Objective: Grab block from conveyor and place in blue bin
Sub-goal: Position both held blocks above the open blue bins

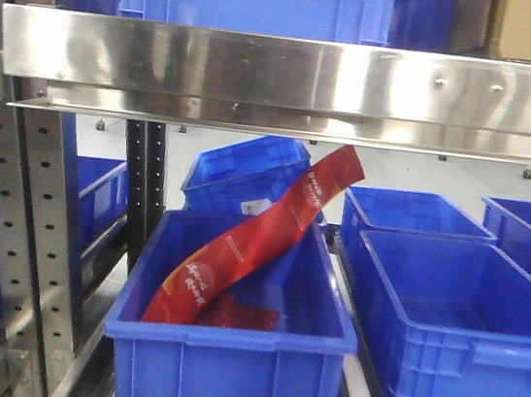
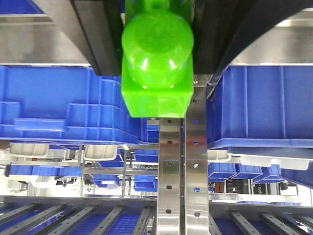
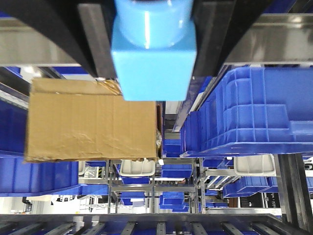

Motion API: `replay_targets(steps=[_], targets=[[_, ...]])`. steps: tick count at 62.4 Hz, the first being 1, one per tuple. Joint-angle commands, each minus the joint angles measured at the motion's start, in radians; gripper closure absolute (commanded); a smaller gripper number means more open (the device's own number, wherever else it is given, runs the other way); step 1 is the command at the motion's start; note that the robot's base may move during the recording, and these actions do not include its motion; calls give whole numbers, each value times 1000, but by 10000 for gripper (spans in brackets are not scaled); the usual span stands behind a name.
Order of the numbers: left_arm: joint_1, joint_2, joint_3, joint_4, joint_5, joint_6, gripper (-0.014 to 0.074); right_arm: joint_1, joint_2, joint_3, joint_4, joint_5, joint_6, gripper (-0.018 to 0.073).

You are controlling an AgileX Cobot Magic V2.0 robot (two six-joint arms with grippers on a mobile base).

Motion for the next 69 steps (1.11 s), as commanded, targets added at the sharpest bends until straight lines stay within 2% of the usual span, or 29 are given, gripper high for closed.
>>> replay_targets(steps=[1, 69], targets=[[-5, -1, 0, -8, -13, -4, 708, 0, -3, -7, -5, -17, -10, 713], [-5, -1, 0, -8, -13, -4, 708, 0, -3, -7, -5, -17, -10, 713]])
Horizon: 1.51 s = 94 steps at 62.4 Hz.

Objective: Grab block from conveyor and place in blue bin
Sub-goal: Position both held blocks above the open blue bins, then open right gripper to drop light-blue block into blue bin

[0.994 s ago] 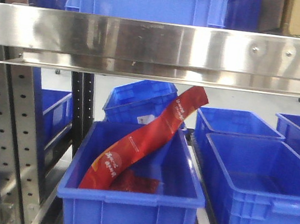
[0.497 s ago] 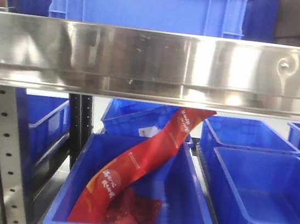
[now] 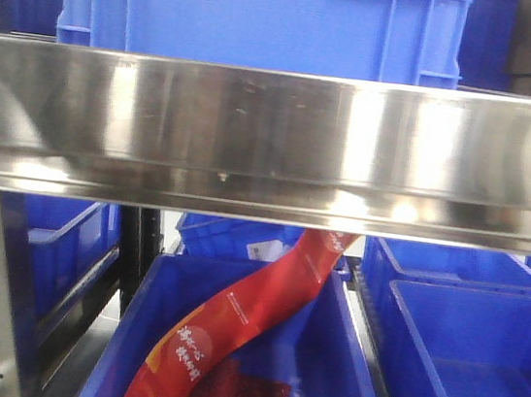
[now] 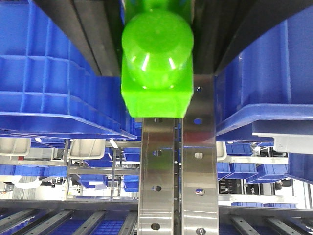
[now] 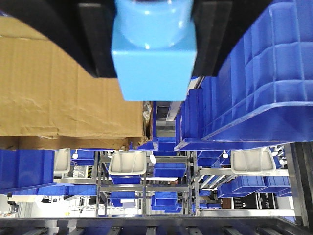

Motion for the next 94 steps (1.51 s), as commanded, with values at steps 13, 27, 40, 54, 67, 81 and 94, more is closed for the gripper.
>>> replay_targets(steps=[13, 27, 40, 54, 67, 81, 94], targets=[[-5, -1, 0, -8, -13, -4, 708, 0, -3, -7, -5, -17, -10, 713], [-5, -1, 0, -8, -16, -4, 708, 0, -3, -7, -5, -17, -10, 713], [-5, -1, 0, -8, -16, -4, 708, 0, -3, -7, -5, -17, -10, 713], [-5, -1, 0, -8, -16, -4, 708, 0, -4, -9, 40, -23, -8, 713], [-5, 99, -127, -2, 12, 2, 708, 81, 104, -156, 19, -55, -28, 713], [-16, 337, -344, -2, 42, 87, 708, 223, 364, -325, 18, -83, -74, 713], [-187, 564, -539, -2, 117, 137, 708, 300, 606, -486, 18, -108, -74, 713]])
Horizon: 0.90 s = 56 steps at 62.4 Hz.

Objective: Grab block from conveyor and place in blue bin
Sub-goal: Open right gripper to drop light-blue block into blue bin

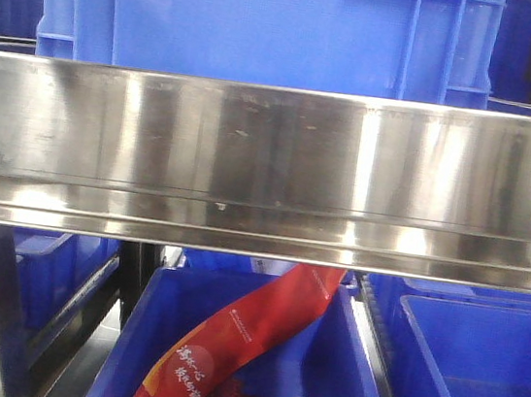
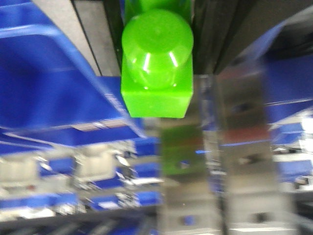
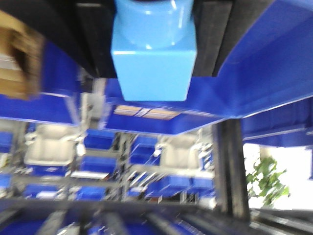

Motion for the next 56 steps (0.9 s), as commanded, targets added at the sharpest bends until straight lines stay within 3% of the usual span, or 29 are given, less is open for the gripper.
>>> replay_targets(steps=[1, 7, 17, 31, 37, 42, 47, 51, 56], targets=[[-89, 99, -78, -4, 18, 17, 708, 30, 105, -72, -8, -29, -10, 713], [-198, 205, -153, -4, 6, 17, 708, 63, 207, -145, -8, -29, -10, 713], [-318, 392, -275, -4, -42, 17, 708, 123, 349, -240, -8, -35, -10, 713], [-354, 641, -449, -142, -7, 3, 708, 173, 490, -297, -8, -57, -8, 703], [-354, 719, -502, -152, 27, 3, 693, 181, 515, -297, 11, -59, -6, 605], [-354, 749, -512, -159, 34, 3, 598, 181, 526, -297, 47, -59, -6, 431], [-354, 761, -512, -159, 61, 3, 366, 181, 536, -297, 54, -61, -6, 197], [-354, 761, -512, -159, 86, 3, 241, 181, 536, -297, 54, -63, -6, 122], [-354, 761, -512, -159, 85, 3, 166, 181, 536, -312, 54, -64, -6, 116]])
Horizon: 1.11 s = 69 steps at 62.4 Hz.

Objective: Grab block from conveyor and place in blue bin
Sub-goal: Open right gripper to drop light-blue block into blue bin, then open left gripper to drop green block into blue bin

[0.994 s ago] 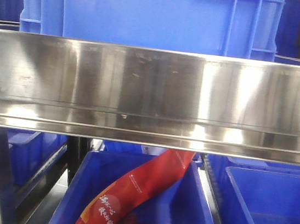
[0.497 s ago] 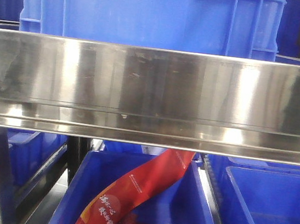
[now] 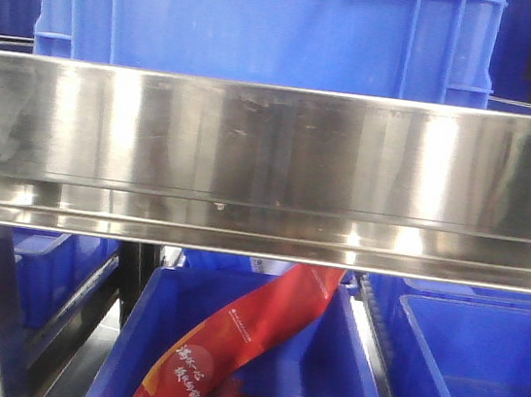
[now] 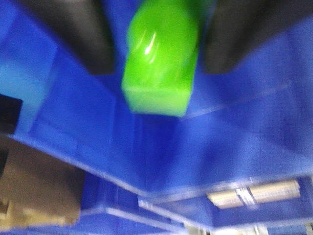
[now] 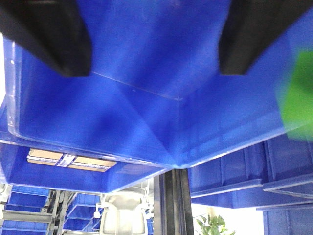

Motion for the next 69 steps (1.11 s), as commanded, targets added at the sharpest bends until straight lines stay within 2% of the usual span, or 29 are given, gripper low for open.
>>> replay_targets(steps=[1, 8, 17, 22, 24, 29, 38, 45, 56, 62, 69], targets=[[-8, -9, -14, -11, -7, -6, 166, 1, 0, -22, 4, -36, -4, 118], [-8, -20, -20, -11, -7, -6, 237, 1, -7, -57, 4, 2, -4, 197], [-3, -50, -20, -11, 32, -6, 475, 1, -51, -70, 4, 89, -4, 435], [-3, -52, -20, -4, 14, -6, 624, 0, -54, -70, 4, 76, -4, 568], [-3, -50, -20, 22, -16, -6, 696, -3, -54, -70, 4, 46, -4, 633], [-3, -58, -20, 53, -39, -6, 708, -18, -69, -70, 4, 43, -4, 730], [-3, -147, -7, 53, 26, -6, 708, -58, -164, -57, 5, 128, -4, 720], [6, -246, 71, 53, 4, -6, 708, -116, -255, 24, 5, 117, -4, 720], [54, -417, 298, 42, -42, -6, 708, -196, -471, 271, 5, 66, -4, 720], [82, -531, 436, 40, -74, -6, 708, -213, -621, 432, 5, 13, -4, 720], [114, -671, 605, 15, -86, -6, 708, -213, -777, 592, 5, 13, -4, 720]])
